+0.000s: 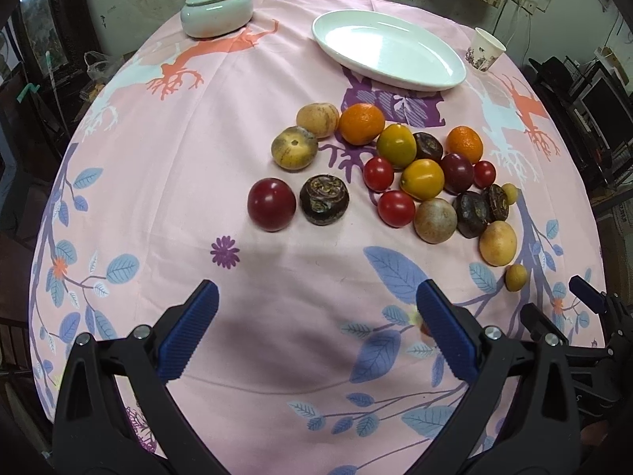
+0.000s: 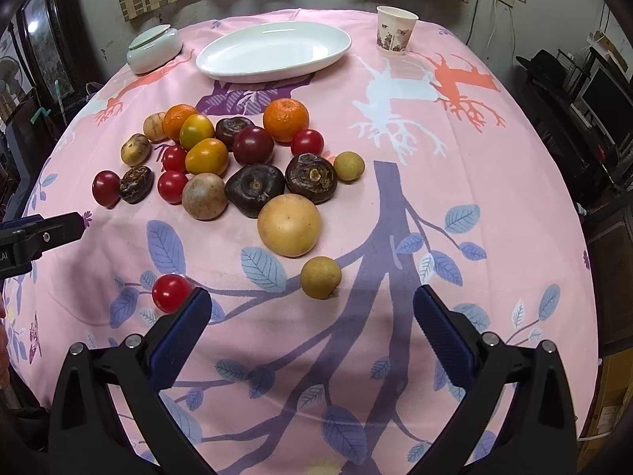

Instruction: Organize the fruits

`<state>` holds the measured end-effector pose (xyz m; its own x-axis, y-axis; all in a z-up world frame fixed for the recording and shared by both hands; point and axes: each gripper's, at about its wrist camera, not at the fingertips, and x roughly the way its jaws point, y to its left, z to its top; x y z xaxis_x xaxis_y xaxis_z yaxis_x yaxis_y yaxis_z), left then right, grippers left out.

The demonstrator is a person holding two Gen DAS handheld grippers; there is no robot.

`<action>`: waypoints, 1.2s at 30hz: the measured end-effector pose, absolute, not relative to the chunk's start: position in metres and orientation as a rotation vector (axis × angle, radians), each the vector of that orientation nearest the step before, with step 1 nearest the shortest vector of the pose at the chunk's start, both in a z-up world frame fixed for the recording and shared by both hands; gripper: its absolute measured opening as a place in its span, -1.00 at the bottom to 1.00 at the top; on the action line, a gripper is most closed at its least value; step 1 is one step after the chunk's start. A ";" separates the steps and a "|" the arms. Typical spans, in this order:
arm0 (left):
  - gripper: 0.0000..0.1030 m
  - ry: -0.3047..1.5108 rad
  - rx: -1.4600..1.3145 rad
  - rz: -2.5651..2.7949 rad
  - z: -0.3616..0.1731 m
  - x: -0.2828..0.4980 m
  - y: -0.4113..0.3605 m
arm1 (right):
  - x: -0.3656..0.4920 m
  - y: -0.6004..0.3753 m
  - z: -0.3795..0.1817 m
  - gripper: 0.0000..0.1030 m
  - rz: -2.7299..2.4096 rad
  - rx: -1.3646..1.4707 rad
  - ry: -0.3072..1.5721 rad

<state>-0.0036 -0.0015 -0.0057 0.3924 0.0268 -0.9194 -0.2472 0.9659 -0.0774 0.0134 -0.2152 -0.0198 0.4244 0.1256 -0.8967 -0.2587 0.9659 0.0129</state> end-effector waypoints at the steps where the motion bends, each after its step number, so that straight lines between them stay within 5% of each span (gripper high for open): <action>1: 0.96 1.165 -0.210 0.182 -0.007 -0.003 -0.001 | 0.013 -0.215 -0.020 0.97 0.242 -0.132 1.110; 36: 0.96 1.163 -0.202 0.192 -0.007 -0.001 0.004 | 0.016 -0.204 -0.024 0.97 0.292 -0.147 1.142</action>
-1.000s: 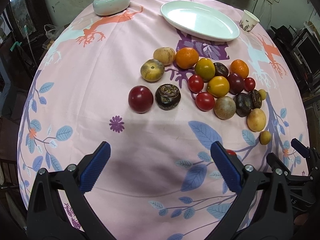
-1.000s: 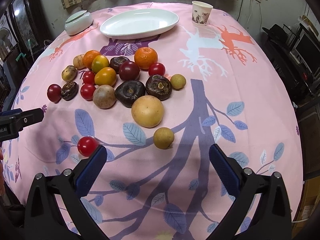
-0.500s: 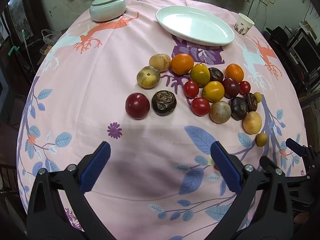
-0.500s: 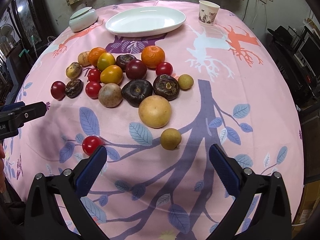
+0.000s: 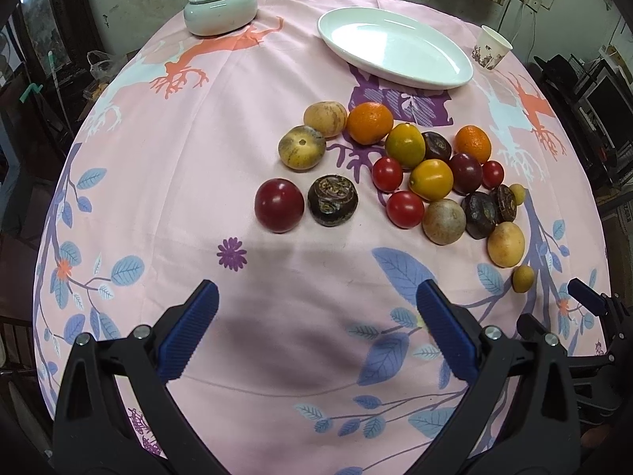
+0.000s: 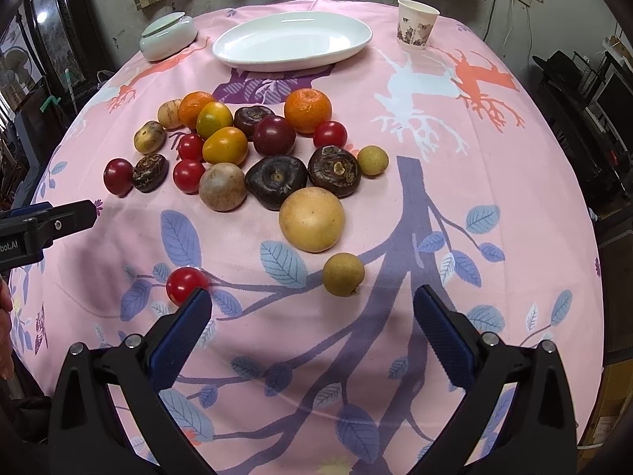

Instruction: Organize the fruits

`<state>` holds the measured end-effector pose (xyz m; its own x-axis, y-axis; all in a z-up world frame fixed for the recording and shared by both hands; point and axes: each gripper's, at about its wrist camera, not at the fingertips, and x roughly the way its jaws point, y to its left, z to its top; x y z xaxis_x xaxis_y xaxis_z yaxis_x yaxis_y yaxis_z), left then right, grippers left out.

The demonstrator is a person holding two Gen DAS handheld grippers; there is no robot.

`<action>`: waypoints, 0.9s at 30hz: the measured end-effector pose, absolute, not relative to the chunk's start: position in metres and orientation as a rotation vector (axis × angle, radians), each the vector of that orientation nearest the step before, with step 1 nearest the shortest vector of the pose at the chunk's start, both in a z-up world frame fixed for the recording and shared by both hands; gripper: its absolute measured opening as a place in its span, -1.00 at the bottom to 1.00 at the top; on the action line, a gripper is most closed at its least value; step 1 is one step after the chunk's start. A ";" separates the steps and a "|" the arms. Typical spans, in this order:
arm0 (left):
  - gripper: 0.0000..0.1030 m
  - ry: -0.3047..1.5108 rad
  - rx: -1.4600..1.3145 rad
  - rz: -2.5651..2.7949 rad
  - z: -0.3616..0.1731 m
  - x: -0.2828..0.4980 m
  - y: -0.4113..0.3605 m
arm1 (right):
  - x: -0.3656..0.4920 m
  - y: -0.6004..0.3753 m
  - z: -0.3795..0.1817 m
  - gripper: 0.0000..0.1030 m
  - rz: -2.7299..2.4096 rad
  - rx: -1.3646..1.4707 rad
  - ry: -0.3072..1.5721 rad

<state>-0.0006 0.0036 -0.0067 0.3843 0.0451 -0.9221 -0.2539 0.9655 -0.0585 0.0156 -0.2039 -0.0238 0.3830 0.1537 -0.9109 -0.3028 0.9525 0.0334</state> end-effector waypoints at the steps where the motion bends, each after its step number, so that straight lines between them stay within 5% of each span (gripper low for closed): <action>1: 0.96 1.163 -0.200 0.192 -0.007 -0.001 0.003 | 0.015 -0.204 -0.024 0.97 0.292 -0.146 1.142; 27: 0.96 1.156 -0.181 0.191 -0.006 -0.001 0.002 | 0.014 -0.204 -0.029 0.97 0.301 -0.140 1.172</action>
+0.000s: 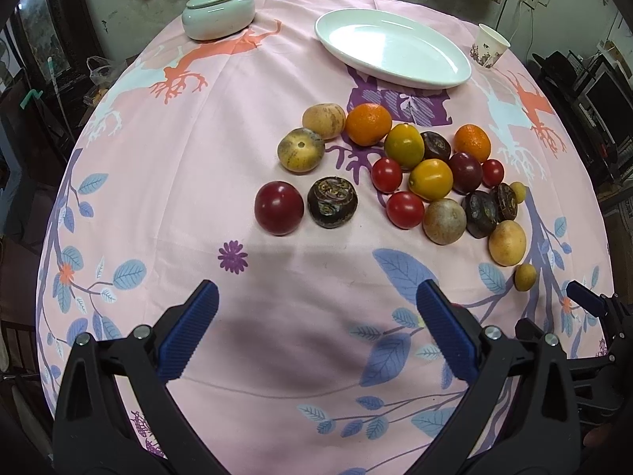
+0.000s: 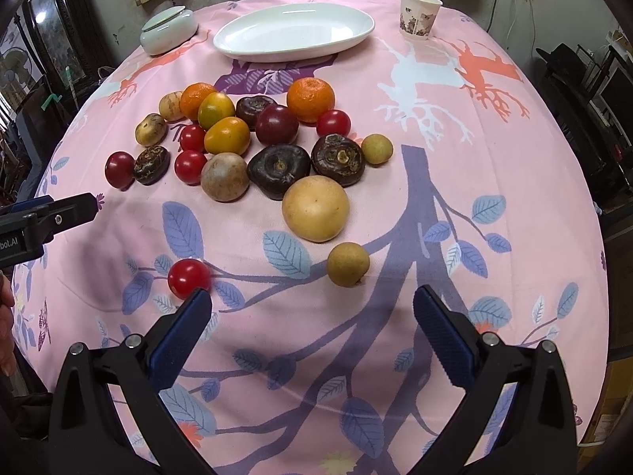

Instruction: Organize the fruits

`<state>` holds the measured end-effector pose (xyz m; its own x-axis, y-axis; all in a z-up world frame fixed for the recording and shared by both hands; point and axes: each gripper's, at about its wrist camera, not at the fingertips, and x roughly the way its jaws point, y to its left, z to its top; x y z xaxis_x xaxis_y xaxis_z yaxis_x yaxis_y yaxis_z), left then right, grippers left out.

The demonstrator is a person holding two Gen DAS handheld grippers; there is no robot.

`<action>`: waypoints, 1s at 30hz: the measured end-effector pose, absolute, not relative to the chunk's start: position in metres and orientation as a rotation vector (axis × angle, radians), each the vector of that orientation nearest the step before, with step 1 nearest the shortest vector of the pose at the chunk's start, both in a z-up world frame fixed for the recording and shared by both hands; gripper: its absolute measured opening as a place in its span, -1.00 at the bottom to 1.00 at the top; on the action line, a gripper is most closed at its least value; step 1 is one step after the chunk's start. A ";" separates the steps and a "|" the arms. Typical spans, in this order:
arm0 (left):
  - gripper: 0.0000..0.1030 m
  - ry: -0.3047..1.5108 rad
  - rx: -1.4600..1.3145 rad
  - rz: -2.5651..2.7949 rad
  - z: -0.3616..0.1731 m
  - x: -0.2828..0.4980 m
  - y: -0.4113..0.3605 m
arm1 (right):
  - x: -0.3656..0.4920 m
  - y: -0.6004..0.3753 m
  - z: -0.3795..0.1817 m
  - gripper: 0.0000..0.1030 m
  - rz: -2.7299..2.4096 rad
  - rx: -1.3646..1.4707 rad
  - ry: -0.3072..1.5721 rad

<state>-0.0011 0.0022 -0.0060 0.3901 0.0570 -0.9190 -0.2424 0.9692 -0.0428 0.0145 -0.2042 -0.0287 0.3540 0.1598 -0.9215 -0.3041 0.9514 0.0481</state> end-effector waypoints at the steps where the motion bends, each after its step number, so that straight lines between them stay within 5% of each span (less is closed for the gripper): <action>1: 0.96 1.156 -0.181 0.191 -0.006 -0.001 0.002 | 0.015 -0.204 -0.029 0.97 0.301 -0.139 1.173; 23: 0.94 1.125 -0.052 0.195 -0.045 0.016 0.055 | 0.023 -0.220 -0.044 0.97 0.269 -0.083 1.203; 28: 0.62 1.125 -0.052 0.152 -0.052 0.034 0.050 | 0.026 -0.219 -0.045 0.97 0.281 -0.082 1.208; 30: 0.31 1.138 -0.063 0.126 -0.056 0.043 0.047 | 0.028 -0.222 -0.044 0.97 0.276 -0.068 1.216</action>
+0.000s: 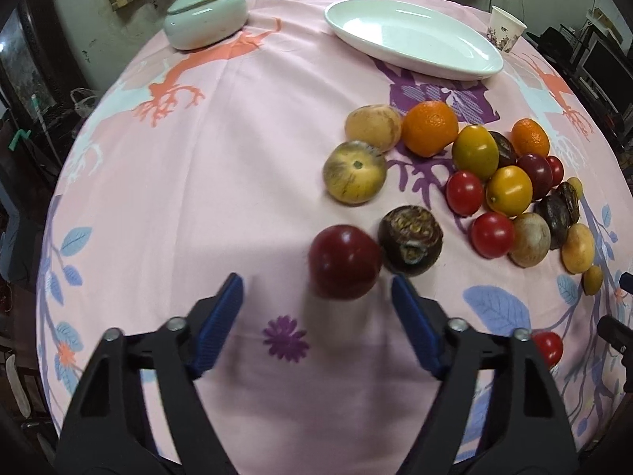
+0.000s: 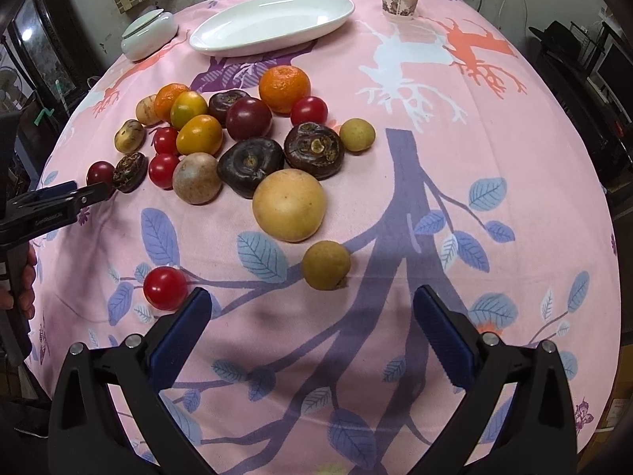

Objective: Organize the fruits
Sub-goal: 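Grasp the red plum with the left tool while the right tool grasps the yellow pomelo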

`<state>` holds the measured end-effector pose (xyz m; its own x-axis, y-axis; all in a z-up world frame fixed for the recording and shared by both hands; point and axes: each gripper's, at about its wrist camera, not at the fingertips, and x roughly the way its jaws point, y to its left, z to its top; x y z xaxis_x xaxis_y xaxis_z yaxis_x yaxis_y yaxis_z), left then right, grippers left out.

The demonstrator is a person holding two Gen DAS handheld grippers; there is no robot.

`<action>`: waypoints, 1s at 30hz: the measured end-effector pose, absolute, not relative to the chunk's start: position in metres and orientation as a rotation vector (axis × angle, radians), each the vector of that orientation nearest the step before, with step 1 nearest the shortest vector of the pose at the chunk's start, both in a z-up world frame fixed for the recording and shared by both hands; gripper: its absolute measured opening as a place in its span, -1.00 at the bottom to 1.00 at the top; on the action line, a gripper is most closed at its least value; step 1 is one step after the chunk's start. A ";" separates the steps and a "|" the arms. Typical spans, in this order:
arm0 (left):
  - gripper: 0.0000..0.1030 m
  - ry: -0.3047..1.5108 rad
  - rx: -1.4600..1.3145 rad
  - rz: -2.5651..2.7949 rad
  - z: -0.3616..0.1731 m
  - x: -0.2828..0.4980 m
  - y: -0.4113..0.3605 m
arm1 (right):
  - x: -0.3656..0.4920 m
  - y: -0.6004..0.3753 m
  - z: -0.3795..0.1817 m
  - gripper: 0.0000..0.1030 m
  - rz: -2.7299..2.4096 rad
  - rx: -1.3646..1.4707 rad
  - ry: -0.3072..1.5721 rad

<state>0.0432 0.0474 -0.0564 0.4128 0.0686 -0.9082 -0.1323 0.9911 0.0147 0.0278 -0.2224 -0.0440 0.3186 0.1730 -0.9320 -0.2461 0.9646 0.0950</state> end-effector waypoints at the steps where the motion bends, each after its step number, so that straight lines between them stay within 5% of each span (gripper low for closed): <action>1: 0.23 1.143 -0.070 0.114 -0.058 0.047 0.046 | 0.029 -0.226 -0.043 0.97 0.268 -0.056 1.218; 3: -0.25 1.158 -0.081 0.086 -0.062 0.053 0.044 | 0.030 -0.233 -0.041 0.97 0.250 -0.030 1.222; 8: -0.26 1.154 -0.083 0.071 -0.064 0.056 0.043 | 0.032 -0.253 -0.038 0.95 0.203 0.034 1.232; 12: -0.26 1.151 -0.169 0.059 -0.065 0.052 0.052 | 0.034 -0.254 -0.040 0.53 0.211 0.027 1.252; 18: -0.26 1.149 -0.211 0.061 -0.066 0.051 0.055 | 0.047 -0.217 -0.040 0.36 0.329 -0.065 1.215; 24: -0.25 1.150 -0.247 0.075 -0.066 0.052 0.058 | 0.073 -0.193 -0.062 -0.10 0.350 -0.132 1.255; 30: -0.26 1.155 -0.228 0.078 -0.066 0.052 0.054 | 0.072 -0.192 -0.061 -0.12 0.361 -0.150 1.257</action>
